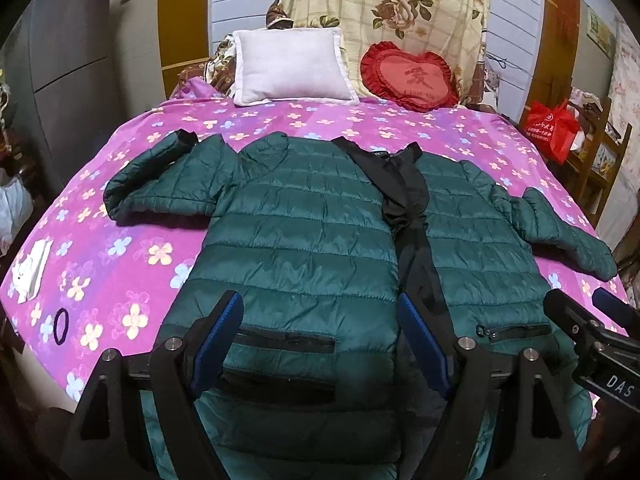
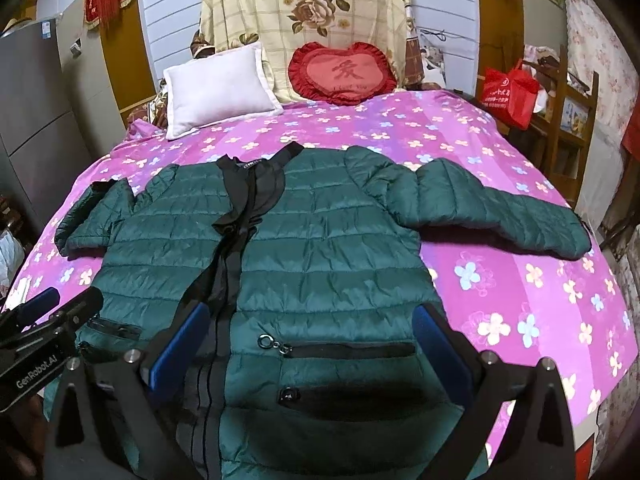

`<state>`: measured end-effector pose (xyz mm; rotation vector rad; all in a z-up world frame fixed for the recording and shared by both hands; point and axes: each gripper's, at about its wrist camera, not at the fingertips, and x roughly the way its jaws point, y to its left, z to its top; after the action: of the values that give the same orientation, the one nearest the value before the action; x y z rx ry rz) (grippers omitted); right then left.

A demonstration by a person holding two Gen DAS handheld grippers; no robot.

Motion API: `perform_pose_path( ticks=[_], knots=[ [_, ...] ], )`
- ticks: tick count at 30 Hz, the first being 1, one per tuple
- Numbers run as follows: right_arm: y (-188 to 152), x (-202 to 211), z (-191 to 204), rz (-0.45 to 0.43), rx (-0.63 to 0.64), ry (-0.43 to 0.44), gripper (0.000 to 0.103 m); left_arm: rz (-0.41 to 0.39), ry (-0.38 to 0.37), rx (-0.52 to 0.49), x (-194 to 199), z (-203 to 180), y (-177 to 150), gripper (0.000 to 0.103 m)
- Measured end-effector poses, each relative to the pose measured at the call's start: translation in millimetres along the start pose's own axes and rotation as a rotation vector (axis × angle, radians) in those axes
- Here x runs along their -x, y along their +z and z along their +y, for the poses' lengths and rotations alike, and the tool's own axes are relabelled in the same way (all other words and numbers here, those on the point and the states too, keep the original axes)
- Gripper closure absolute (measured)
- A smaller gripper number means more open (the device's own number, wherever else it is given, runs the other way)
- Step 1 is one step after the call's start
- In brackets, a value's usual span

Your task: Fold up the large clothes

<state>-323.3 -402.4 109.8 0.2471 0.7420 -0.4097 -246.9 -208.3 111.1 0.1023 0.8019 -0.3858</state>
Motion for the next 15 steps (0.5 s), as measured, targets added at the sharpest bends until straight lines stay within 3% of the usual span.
perform_pose_path(
  ticks=[15],
  knots=[
    [-0.3, -18.9, -0.6, 0.008, 0.003, -0.009, 0.0, 0.01, 0.011, 0.006, -9.4, 2.8, 0.0, 0.044]
  ],
)
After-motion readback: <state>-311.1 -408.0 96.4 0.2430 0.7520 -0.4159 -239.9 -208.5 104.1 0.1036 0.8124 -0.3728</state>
